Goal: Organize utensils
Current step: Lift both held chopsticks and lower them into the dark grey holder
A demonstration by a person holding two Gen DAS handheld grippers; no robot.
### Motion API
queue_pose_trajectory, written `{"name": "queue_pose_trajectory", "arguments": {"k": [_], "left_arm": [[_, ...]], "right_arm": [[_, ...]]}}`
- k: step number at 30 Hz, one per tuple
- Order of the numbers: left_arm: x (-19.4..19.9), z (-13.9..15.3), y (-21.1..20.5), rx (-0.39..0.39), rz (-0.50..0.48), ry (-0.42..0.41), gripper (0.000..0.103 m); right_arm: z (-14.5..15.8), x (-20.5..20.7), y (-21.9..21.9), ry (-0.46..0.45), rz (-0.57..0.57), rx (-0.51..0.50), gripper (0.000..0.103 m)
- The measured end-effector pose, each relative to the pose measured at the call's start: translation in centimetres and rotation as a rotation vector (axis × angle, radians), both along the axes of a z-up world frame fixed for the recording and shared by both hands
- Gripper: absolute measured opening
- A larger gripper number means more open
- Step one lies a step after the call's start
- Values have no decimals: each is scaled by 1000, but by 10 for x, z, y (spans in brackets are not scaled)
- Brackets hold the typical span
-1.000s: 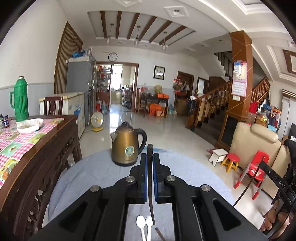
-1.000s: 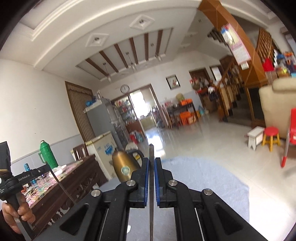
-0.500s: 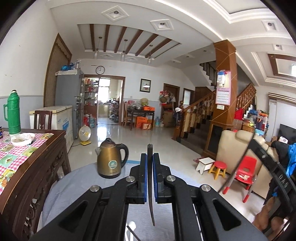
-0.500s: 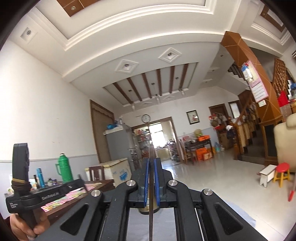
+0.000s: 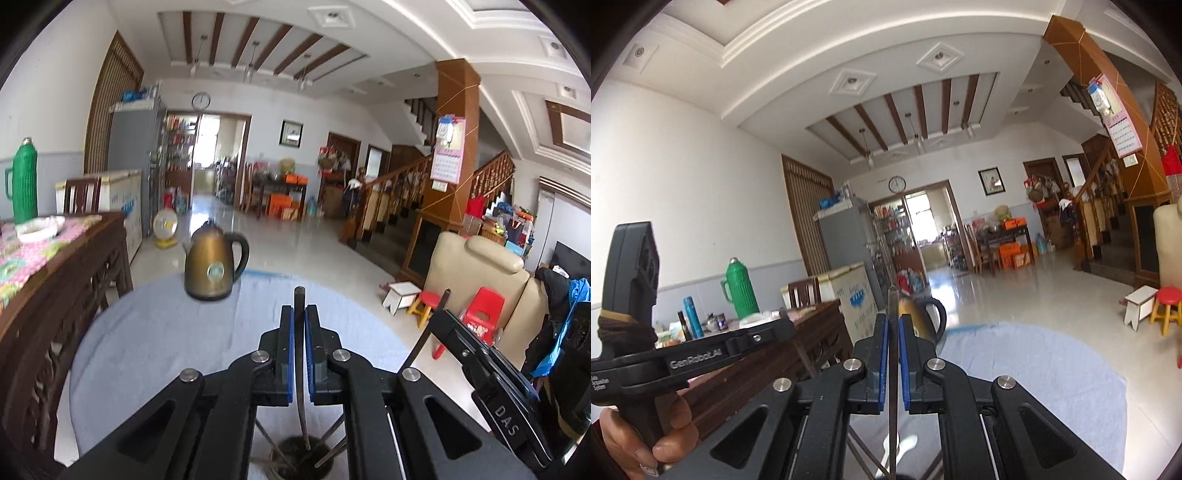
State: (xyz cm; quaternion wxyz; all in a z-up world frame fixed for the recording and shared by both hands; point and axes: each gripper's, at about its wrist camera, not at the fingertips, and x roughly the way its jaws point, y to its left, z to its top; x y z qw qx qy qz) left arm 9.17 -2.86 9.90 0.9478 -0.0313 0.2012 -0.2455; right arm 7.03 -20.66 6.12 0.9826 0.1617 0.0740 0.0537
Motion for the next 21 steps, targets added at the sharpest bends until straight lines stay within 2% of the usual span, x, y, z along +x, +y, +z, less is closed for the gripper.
{"name": "queue_pose_trajectory", "arguments": {"k": [9, 21], "left_arm": [[3, -29, -7, 36, 38, 80, 5], [24, -37, -25, 104, 16, 136, 5]], "right_arm": [[-33, -9, -6, 94, 25, -17, 7], [-56, -10, 0, 189, 60, -32, 7]]}}
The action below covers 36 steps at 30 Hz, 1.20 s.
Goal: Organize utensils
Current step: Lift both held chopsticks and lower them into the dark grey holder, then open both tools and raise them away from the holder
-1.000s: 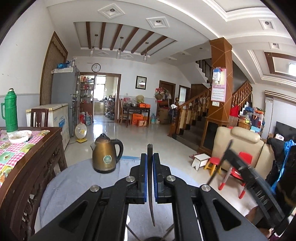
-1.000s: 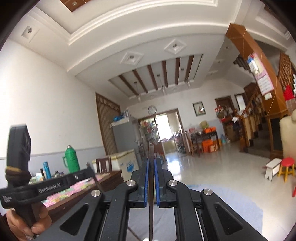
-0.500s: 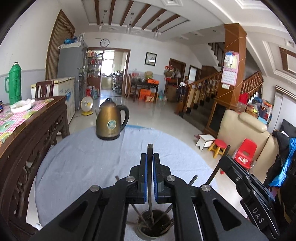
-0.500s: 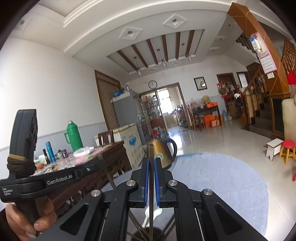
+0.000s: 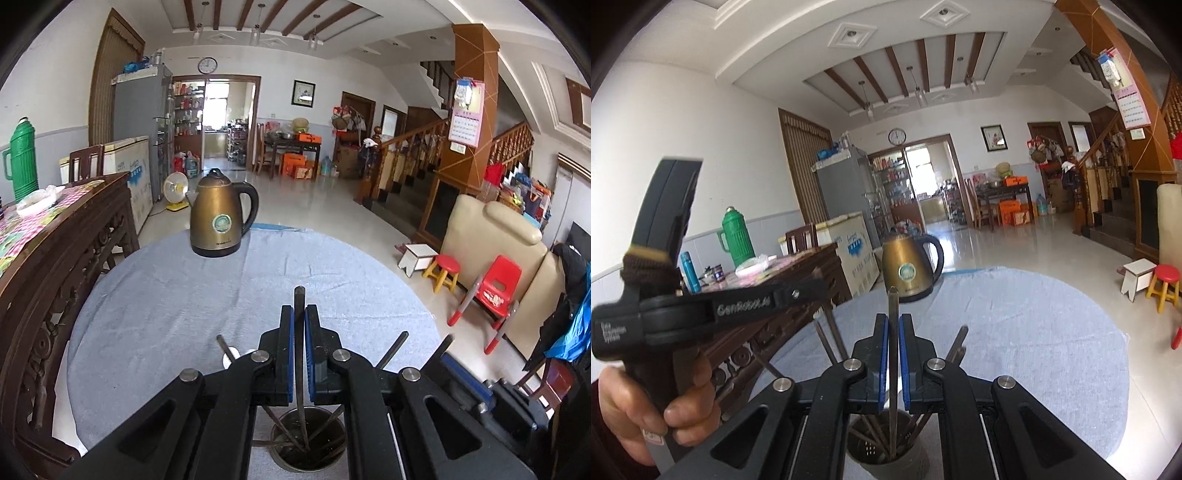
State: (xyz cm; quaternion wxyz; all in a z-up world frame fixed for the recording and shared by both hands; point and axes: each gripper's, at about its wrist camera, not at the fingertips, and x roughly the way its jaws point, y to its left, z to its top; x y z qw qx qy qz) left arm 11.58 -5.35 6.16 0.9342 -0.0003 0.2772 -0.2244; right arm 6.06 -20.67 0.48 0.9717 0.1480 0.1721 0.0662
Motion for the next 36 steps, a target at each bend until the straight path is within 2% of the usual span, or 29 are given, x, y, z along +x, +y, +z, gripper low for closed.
{"name": "queue_pose_trajectory", "arguments": {"k": [3, 5, 6, 7, 8, 9, 11, 13, 15, 18, 26, 31, 36], "left_arm": [[2, 2, -1, 12, -13, 1, 7], [1, 6, 5, 0, -8, -16, 12], [-1, 7, 7, -3, 1, -23, 23], [-4, 9, 10, -5, 12, -32, 39], [-7, 12, 14, -6, 29, -43, 45], [-12, 15, 18, -6, 50, -62, 51], [-21, 21, 24, 1, 67, -92, 53], [-28, 26, 30, 15, 87, -107, 69], [-40, 31, 40, 29, 142, -139, 71], [-50, 31, 53, 54, 203, -155, 80], [-75, 3, 66, 192, 301, -118, 83], [-83, -15, 72, 233, 335, -78, 83], [-87, -24, 83, 232, 363, -50, 83]], "right_arm": [[-6, 3, -3, 38, 9, 3, 9], [-6, 2, -7, 43, 9, 16, 25], [-4, 0, -10, 33, -1, 21, 30], [0, 0, -12, 25, -13, 26, 43], [3, -3, -15, 15, -24, 34, 52], [6, -4, -18, 5, -31, 41, 53], [10, -9, -25, -14, -46, 42, 53], [13, -11, -28, -16, -53, 42, 53], [14, -15, -32, -17, -62, 49, 53], [14, -18, -36, -11, -73, 55, 53], [10, -23, -29, 32, -53, 62, 53], [6, -25, -13, 60, -15, 40, 53], [2, -29, 1, 79, 7, 22, 53]]}}
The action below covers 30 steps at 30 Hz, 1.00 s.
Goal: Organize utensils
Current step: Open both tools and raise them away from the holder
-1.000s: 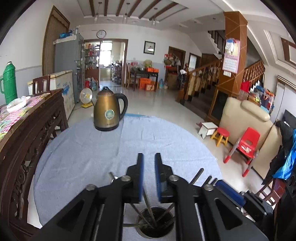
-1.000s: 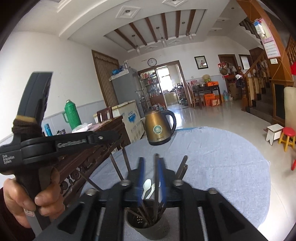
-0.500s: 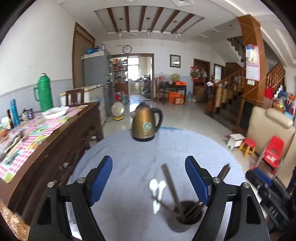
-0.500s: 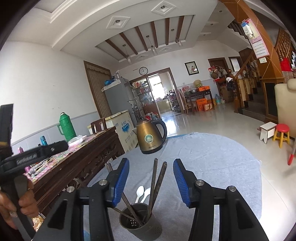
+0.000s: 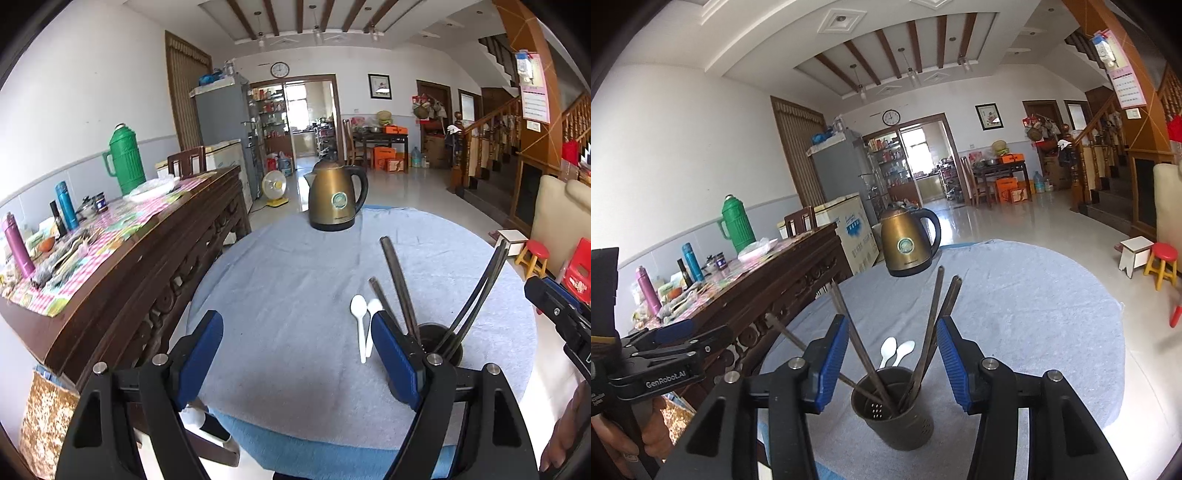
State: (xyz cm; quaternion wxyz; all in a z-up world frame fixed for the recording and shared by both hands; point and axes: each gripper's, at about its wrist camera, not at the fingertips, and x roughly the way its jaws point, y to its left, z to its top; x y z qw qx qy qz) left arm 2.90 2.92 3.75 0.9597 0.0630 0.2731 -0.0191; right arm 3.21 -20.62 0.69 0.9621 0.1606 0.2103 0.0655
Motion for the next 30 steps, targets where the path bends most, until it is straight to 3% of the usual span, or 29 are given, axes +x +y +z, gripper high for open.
{"name": "queue_pose_trajectory", "arguments": {"k": [21, 30], "left_arm": [[15, -38, 17, 0, 44, 95, 83], [33, -59, 28, -9, 81, 157, 83]], "right_arm": [[-23, 9, 25, 90, 59, -4, 53], [-52, 13, 17, 176, 61, 5, 53]]}}
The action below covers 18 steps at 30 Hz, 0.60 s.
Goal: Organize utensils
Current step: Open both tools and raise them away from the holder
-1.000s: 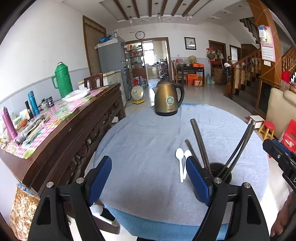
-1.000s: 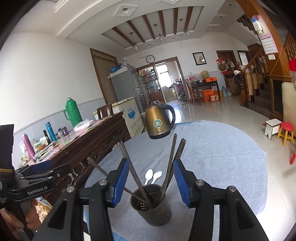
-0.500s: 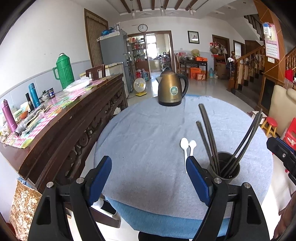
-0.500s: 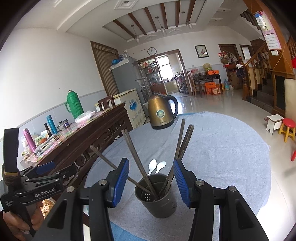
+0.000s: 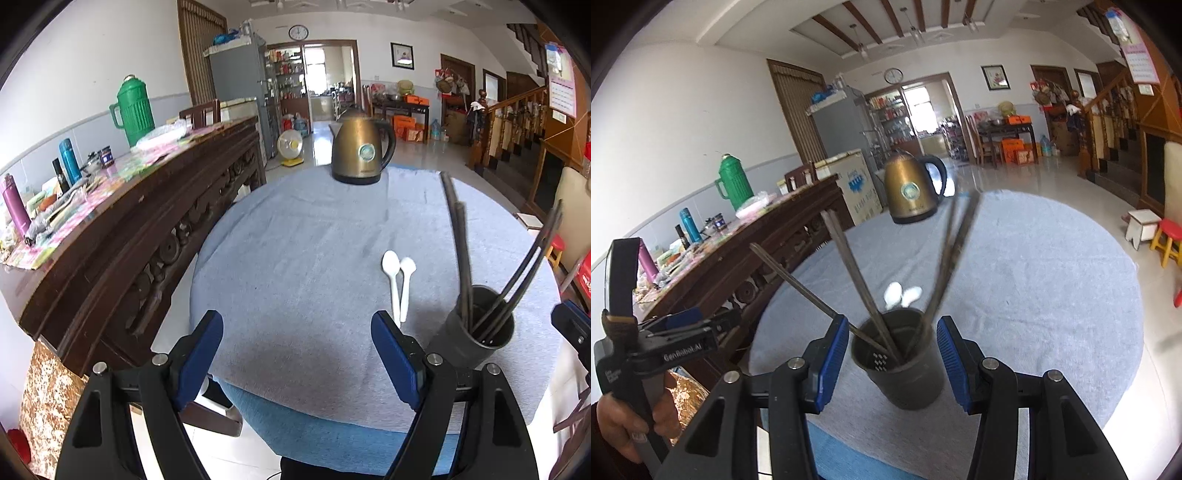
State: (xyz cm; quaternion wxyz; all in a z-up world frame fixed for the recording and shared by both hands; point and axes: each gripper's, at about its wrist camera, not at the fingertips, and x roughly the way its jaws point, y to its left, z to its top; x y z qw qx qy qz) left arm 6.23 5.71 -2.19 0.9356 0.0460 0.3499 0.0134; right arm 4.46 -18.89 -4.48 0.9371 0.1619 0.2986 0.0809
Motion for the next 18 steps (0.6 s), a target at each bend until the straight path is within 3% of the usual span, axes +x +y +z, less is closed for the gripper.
{"name": "queue_pose_trajectory", "arguments": {"k": [18], "left_arm": [[44, -40, 7, -3, 44, 127, 83]], "right_arm": [[-40, 34, -82, 151, -188, 133, 53]]}}
